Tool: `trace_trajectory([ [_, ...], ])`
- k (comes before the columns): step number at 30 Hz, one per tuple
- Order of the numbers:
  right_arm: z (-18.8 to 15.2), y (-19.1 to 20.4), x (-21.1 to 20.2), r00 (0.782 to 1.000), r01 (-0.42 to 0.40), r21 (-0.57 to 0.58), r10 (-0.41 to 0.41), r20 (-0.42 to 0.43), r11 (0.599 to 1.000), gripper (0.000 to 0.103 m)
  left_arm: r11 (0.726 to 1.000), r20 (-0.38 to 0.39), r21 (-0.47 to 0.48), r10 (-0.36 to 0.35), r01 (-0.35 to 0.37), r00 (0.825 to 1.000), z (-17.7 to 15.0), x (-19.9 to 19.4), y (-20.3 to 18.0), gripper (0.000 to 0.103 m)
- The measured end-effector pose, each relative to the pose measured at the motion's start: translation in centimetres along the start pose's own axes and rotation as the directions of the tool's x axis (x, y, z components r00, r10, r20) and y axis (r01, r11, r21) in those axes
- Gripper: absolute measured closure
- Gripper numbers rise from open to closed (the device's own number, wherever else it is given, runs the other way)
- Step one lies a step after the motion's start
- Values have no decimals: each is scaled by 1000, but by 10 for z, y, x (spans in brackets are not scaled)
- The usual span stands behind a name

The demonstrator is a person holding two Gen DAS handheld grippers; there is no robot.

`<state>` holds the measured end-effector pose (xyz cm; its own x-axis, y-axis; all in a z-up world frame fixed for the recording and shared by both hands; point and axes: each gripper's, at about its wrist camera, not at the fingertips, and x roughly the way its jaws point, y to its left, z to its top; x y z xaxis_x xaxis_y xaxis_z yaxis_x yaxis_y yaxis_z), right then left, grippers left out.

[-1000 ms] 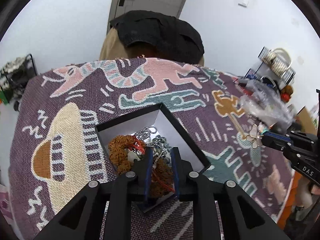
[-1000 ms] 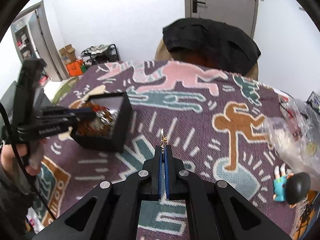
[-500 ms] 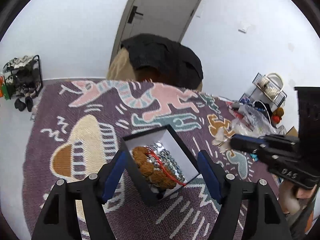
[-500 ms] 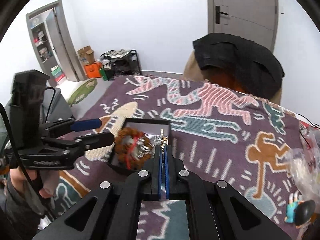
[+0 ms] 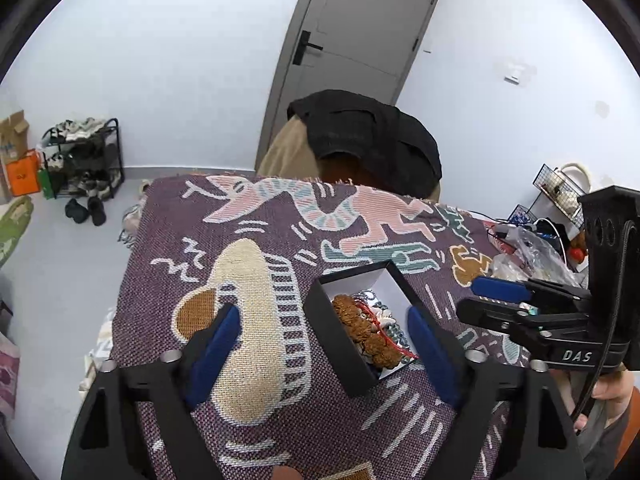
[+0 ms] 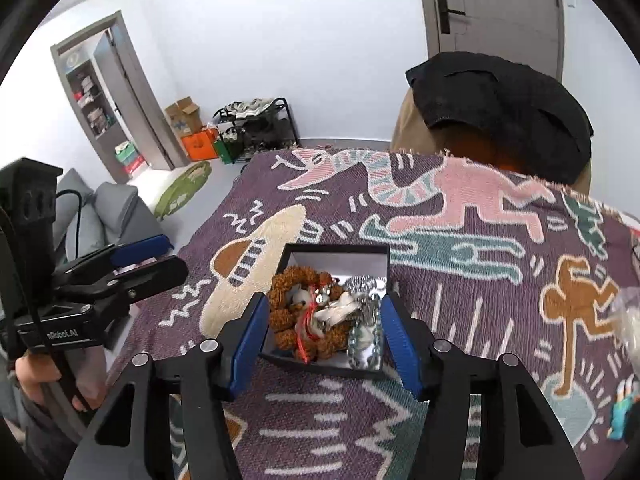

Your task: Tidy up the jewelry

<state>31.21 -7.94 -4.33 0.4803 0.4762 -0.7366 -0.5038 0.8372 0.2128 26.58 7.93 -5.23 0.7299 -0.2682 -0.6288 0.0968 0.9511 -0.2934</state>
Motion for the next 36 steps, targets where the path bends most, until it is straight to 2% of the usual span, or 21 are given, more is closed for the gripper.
trace_trajectory([
  [3,-8,-7,-12,999,39,19,-39,9,999,44,1000,16,-13,-9,9,1000,-2,-5,-2,9],
  [6,-15,-15,-28,998,52,58,-55,40,997,42,1000,45,-19,-11,12,999,-2,-15,-6,0],
  [7,-17,-17,-33,997,57,68,-60,50,996,40,1000,54,-23,-13,14,998,-2,-18,-7,0],
  [9,-23,-21,-47,993,79,93,-87,83,993,26,1000,71,-26,-14,16,997,-2,-25,-11,0],
  [14,-35,-28,-73,985,109,150,-127,119,983,20,1000,122,-6,-22,22,992,-3,-43,-26,0],
  [17,-41,-33,-88,976,149,193,-176,131,970,8,1000,151,16,-21,19,988,-7,-53,-36,0],
  [21,-55,-28,-115,961,172,208,-211,179,963,6,999,187,45,-24,16,982,-16,-69,-51,0],
  [23,-60,-27,-128,955,176,211,-218,200,962,0,998,195,54,-25,14,980,-20,-76,-57,0],
  [28,-76,-24,-152,957,135,233,-188,221,963,0,997,192,75,-36,22,981,-30,-94,-69,0],
  [36,-110,-5,-175,946,192,224,-242,218,955,0,988,217,146,26,-59,976,-56,-130,-92,0],
])
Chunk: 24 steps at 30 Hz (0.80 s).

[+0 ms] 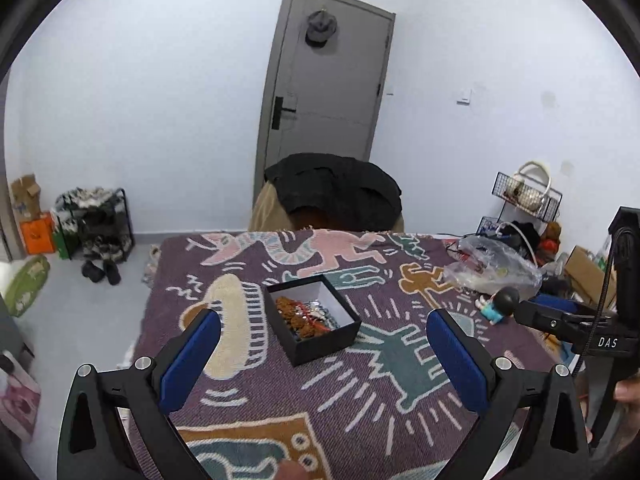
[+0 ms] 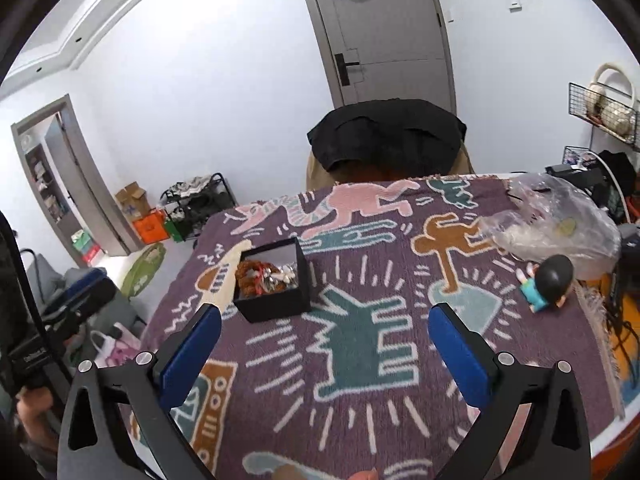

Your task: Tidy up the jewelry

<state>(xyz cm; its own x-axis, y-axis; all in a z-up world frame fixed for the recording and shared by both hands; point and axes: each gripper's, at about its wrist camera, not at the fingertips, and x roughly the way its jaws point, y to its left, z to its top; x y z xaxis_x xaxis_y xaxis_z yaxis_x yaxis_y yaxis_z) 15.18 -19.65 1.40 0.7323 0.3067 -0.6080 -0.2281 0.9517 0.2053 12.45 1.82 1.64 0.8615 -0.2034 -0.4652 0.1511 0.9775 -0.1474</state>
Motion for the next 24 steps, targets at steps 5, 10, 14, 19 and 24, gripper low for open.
trace_trajectory([
  [5,-13,3,-24,999,32,-28,-31,29,999,0,1000,23,8,29,-29,999,-7,-20,-7,0],
  [10,-18,3,-56,998,3,-76,1,58,997,0,999,53,23,48,-49,997,-12,-43,-17,0],
  [14,-26,-1,-79,997,-33,-83,38,61,996,0,998,76,26,56,-58,996,-16,-59,-21,0],
  [19,-37,-5,-97,996,-17,-84,24,89,996,0,997,85,19,71,-72,994,-22,-73,-22,0],
  [24,-50,-13,-104,993,-34,-65,41,112,997,0,996,101,5,85,-86,991,-31,-88,-19,0],
])
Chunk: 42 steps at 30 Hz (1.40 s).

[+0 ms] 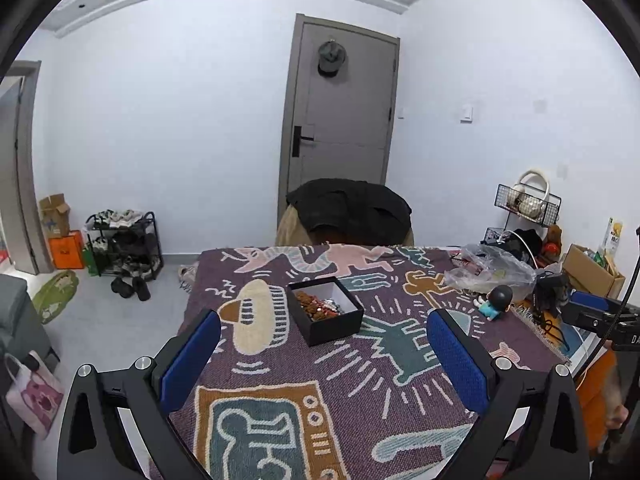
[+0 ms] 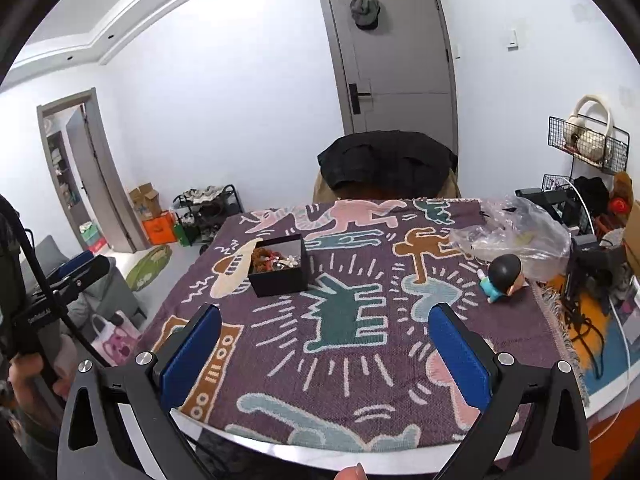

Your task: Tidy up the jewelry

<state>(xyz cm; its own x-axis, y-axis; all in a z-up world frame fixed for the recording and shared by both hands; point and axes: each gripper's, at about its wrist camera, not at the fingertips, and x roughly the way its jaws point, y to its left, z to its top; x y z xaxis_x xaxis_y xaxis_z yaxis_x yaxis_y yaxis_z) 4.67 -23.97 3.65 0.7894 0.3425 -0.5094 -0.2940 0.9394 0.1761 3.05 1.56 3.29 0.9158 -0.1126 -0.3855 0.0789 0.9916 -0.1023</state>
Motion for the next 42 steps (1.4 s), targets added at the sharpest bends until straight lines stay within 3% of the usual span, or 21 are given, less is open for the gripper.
trace_trajectory([
  [19,-5,-5,-4,999,-4,11,4,33,1000,0,1000,46,-4,27,-27,999,-5,-18,8,0],
  [42,-7,-3,-3,999,-31,7,31,16,1000,0,1000,32,-1,26,-26,999,-10,-20,8,0],
])
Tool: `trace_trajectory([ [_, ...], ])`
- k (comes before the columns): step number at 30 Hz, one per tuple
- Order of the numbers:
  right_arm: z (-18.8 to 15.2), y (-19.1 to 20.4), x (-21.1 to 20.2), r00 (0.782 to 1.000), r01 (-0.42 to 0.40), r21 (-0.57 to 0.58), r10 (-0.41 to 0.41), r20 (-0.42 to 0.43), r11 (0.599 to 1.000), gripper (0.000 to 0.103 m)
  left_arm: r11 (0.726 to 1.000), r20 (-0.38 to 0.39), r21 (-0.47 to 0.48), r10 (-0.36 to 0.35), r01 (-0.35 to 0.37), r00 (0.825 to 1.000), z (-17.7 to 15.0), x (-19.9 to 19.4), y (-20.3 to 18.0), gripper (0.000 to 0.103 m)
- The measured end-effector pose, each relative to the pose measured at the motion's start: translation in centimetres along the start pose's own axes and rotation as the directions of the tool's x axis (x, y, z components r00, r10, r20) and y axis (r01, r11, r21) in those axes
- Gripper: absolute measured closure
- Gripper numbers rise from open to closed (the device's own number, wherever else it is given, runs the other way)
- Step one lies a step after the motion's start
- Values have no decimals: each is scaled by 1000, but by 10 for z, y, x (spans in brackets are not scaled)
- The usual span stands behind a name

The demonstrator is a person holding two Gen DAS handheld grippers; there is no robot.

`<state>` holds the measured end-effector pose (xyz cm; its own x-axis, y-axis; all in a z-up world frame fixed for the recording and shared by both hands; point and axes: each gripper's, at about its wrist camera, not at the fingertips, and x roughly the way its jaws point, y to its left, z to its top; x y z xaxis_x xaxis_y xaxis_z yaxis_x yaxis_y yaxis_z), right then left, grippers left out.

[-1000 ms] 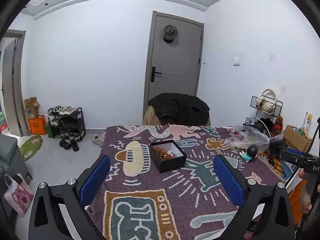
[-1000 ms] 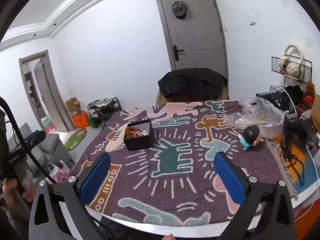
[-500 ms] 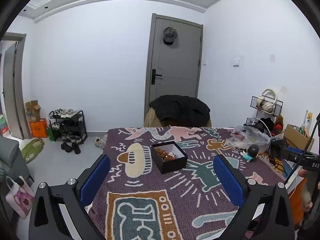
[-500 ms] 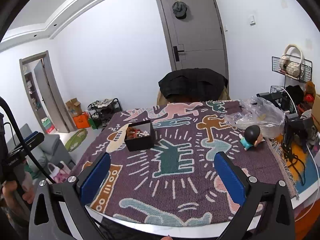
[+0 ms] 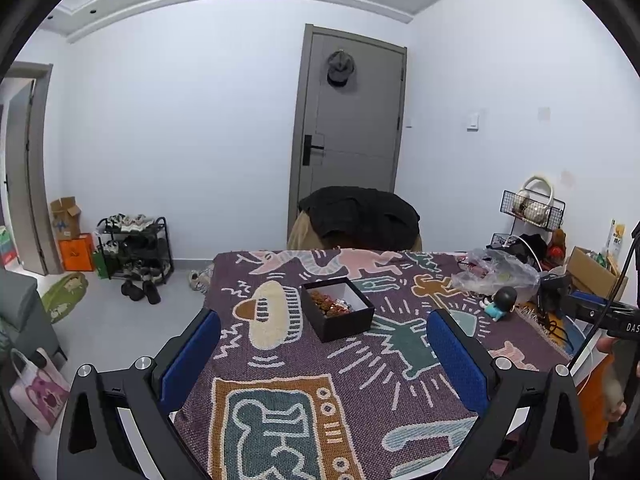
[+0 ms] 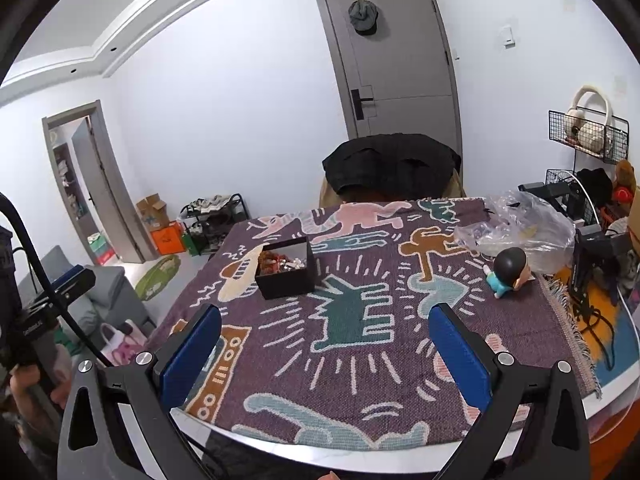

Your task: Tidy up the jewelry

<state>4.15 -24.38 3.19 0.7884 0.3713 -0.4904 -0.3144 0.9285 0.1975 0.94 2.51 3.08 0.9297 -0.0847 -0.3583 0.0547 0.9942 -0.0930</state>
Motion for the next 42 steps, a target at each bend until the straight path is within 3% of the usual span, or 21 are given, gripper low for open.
trace_trajectory([
  [21,18,-20,-41,998,4,-26,-2,57,1000,0,1000,-1,-13,-10,10,1000,0,-1,3,0],
  [42,23,-32,-42,999,15,4,-15,43,1000,0,999,12,0,-35,35,999,4,-10,-3,0],
])
